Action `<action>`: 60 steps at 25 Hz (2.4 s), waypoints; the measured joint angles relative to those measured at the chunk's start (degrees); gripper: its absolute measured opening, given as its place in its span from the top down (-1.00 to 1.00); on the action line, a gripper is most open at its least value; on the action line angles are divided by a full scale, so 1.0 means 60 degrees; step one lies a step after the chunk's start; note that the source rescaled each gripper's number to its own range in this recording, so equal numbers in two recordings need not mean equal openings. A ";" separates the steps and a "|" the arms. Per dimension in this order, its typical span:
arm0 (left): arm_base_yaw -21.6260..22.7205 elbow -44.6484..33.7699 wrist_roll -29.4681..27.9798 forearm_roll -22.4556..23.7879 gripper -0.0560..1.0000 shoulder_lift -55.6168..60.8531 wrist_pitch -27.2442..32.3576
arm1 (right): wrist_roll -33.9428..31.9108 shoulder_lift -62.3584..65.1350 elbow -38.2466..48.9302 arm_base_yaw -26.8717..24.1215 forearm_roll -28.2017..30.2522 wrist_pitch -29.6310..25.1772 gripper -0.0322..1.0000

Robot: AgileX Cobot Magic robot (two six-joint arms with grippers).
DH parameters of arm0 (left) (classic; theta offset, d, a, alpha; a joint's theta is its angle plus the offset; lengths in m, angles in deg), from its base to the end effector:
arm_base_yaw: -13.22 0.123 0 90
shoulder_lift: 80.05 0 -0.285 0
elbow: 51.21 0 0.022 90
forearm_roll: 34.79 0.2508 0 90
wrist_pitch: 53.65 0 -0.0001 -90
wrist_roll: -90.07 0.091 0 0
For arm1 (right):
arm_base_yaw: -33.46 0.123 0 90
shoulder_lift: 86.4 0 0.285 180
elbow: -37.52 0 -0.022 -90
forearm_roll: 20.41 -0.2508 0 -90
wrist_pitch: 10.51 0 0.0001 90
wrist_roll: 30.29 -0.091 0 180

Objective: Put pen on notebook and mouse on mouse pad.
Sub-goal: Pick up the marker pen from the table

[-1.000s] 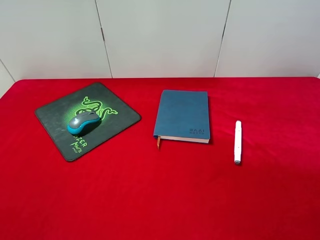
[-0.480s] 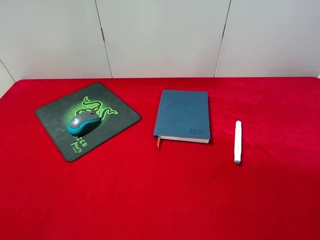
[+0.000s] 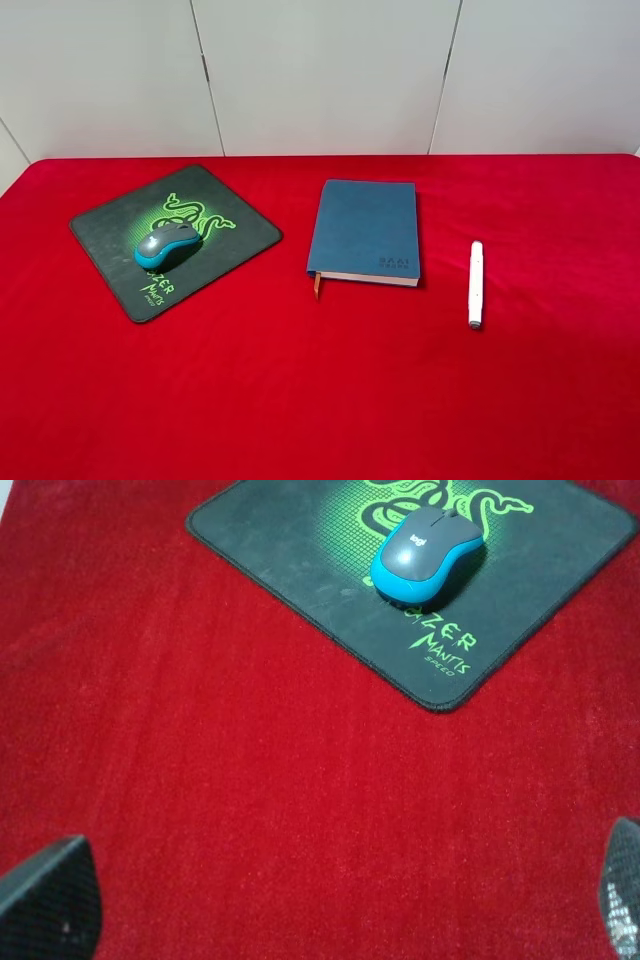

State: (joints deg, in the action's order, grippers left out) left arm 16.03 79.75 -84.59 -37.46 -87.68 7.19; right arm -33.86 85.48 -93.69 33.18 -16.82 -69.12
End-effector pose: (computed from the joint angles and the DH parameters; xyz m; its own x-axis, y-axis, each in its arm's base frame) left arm -0.0042 -0.0039 0.2750 -0.4607 0.0478 -0.8863 0.0196 0.9989 0.0437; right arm -0.0021 -0.0049 0.2794 -0.4283 0.0317 -0.9031 0.0659 0.9978 0.0038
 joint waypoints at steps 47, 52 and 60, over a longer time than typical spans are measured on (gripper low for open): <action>0.0000 0.0000 0.0000 0.0000 -0.99 0.0000 -0.0009 | -0.1756 -1.4430 -0.4559 0.4994 -0.0669 0.1361 -1.00; 0.0000 0.0000 0.0000 0.0000 -0.99 0.0000 -0.0009 | -0.1950 -1.5626 -0.4981 0.4994 -0.0669 0.1674 -1.00; 0.0000 0.0000 0.0000 0.0000 -0.99 0.0000 -0.0009 | -0.1957 -1.6467 -0.5204 0.4027 -0.0737 0.1933 -1.00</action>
State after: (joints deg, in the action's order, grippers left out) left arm 16.03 79.75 -84.59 -37.46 -87.68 7.14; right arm -45.60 -13.32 -124.91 57.34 -21.24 -57.52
